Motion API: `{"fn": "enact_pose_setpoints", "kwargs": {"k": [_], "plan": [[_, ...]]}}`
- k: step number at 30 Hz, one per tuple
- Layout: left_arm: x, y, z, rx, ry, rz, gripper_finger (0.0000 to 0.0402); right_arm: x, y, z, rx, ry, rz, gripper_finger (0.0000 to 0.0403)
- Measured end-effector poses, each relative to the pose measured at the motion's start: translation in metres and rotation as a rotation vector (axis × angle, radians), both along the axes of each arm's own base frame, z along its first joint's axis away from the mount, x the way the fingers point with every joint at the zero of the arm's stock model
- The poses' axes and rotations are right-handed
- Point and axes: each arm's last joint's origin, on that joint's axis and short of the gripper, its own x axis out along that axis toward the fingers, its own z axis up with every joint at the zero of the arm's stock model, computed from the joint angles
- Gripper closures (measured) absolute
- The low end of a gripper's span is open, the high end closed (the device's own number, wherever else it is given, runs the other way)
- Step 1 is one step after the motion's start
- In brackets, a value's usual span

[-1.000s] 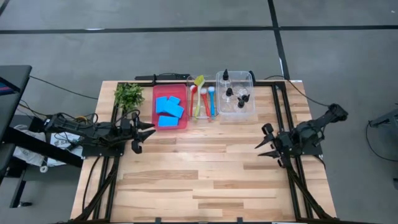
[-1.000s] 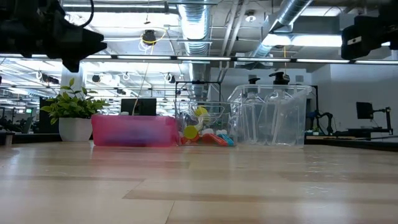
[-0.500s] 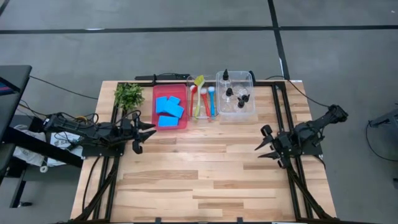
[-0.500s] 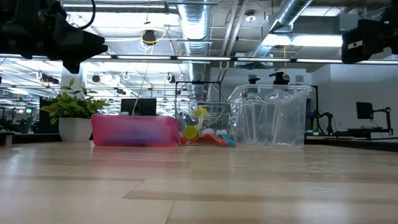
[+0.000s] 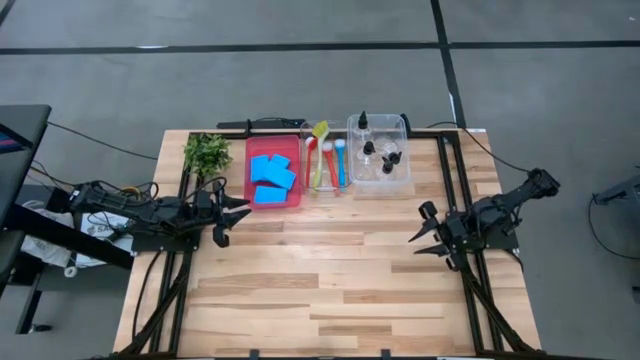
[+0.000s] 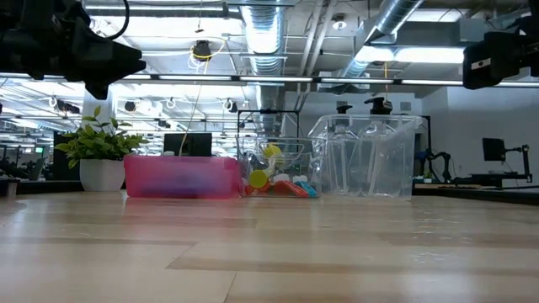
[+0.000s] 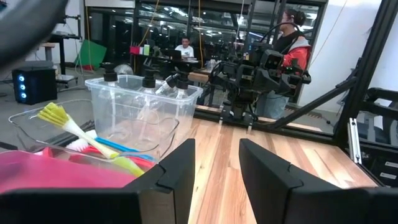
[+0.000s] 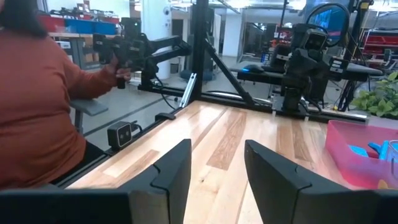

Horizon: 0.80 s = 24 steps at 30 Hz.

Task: Pick & Place Kitchen Sink Supplies
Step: Return to Home Position

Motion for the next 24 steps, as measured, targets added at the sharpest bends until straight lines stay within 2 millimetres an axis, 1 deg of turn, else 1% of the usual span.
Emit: {"fn": "enact_pose_setpoints", "kwargs": {"k": [9, 13, 16, 21, 24], "plan": [[0.000, 0.000, 0.002, 0.001, -0.020, 0.001, 0.0275, 0.000, 0.000, 0.000, 0.021, 0.006, -0.010, 0.0266], [0.000, 0.001, 0.004, -0.003, -0.038, 0.015, 0.0275, 0.001, -0.003, 0.001, 0.061, 0.011, -0.080, 0.0265], [-0.001, 0.004, 0.004, 0.006, -0.032, 0.122, 0.0275, 0.003, -0.006, 0.001, 0.064, 0.011, -0.115, 0.0262], [-0.004, 0.011, 0.006, 0.029, -0.024, 0.367, 0.0275, 0.005, -0.013, 0.001, 0.087, 0.012, -0.202, 0.0260], [-0.005, 0.014, 0.007, 0.042, -0.023, 0.414, 0.0275, 0.006, -0.017, 0.001, 0.095, 0.013, -0.241, 0.0261]]}}
